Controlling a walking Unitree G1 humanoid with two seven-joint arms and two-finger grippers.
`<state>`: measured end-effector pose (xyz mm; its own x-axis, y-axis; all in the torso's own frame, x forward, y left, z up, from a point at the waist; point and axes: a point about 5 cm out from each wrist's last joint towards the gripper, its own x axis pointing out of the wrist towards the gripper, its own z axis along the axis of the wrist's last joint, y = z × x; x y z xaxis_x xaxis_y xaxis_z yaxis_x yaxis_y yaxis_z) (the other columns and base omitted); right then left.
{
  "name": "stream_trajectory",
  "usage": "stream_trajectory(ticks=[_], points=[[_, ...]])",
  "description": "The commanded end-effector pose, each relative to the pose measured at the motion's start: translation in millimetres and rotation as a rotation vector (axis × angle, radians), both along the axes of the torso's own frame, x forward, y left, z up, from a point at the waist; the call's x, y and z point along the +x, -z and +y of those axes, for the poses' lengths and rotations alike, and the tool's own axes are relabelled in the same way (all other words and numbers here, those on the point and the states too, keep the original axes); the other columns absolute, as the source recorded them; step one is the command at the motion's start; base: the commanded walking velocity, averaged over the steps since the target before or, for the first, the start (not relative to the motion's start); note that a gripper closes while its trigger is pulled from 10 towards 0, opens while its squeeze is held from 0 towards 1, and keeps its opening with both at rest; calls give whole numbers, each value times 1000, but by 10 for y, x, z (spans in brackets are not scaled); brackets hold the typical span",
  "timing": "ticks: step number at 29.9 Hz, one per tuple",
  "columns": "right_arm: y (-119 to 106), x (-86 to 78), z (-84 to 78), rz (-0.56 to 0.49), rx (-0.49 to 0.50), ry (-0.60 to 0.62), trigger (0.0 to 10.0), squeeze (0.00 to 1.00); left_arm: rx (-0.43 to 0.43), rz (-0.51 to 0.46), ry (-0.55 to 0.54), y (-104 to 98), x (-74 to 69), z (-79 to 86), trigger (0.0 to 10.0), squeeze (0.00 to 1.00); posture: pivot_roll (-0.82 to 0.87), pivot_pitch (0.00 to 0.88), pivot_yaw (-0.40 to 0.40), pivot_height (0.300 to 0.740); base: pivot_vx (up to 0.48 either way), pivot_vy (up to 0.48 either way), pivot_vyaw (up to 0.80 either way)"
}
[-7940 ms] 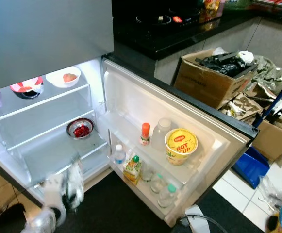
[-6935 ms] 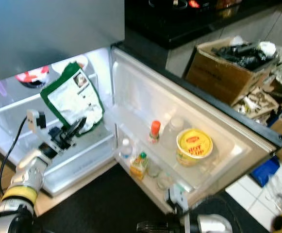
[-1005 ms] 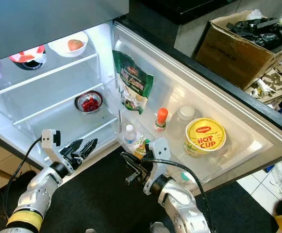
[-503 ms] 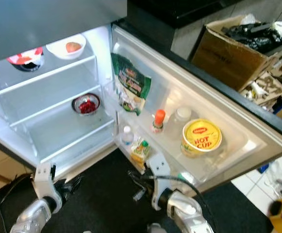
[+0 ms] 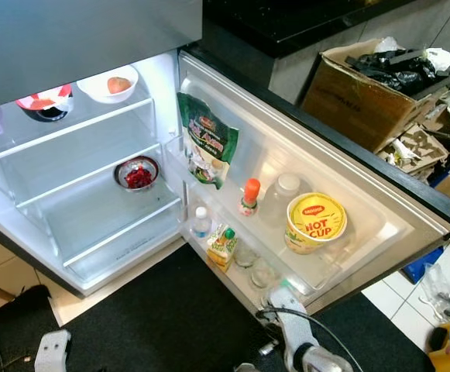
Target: Restocking fridge
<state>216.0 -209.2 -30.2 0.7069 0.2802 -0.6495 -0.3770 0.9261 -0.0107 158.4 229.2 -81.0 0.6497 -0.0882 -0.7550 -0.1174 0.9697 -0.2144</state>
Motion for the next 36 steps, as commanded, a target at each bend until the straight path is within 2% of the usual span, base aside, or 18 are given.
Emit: stream_trajectory(ticks=[1, 2, 3, 5, 6, 13, 14, 16, 21, 30, 33, 36], points=[[142, -191, -153, 67, -32, 67, 10000, 0, 24, 68, -21, 71, -198, 67, 10000, 0, -159, 186, -13, 740, 0, 0, 0], [258, -359, -285, 127, -66, 145, 10000, 0, 38, 103, -27, 103, -288, 86, 10000, 0, -157, 184, -15, 740, 0, 0, 0], [258, -359, -285, 127, -66, 145, 10000, 0, 38, 103, -27, 103, -288, 86, 10000, 0, -157, 184, -15, 740, 0, 0, 0], [339, -496, -391, 170, -86, 228, 10000, 0, 53, 126, -22, 121, -341, 97, 10000, 0, -153, 179, -17, 740, 0, 0, 0], [339, -496, -391, 170, -86, 228, 10000, 0, 53, 126, -22, 121, -341, 97, 10000, 0, -153, 179, -17, 740, 0, 0, 0], [482, -840, -660, 259, -97, 536, 10000, 0, 73, 151, -5, 145, -381, 75, 10000, 0, -142, 153, -22, 740, 0, 0, 0], [482, -840, -660, 259, -97, 536, 10000, 0, 73, 151, -5, 145, -381, 75, 10000, 0, -142, 153, -22, 740, 0, 0, 0], [520, -959, -706, 295, -116, 590, 10000, 0, 76, 152, 6, 147, -352, 39, 10000, 0, -139, 142, -24, 740, 0, 0, 0], [603, -1189, -710, 374, -148, 626, 10000, 0, 68, 143, 30, 157, -278, -95, 10000, 0, -128, 130, -43, 740, 0, 0, 0], [636, -1294, -703, 407, -151, 646, 10000, 0, 39, 148, 31, 182, -262, -239, 10000, 0, -134, 112, -54, 740, 0, 0, 0], [619, -1214, -706, 388, -149, 648, 10000, 0, 15, 160, 78, 206, -274, -373, 10000, 0, -147, 98, -59, 740, 0, -109, 0], [612, -1188, -709, 383, -149, 649, 10000, 0, 15, 163, 88, 209, -274, -393, 10000, 0, -147, 98, -59, 740, 0, -326, 0]])
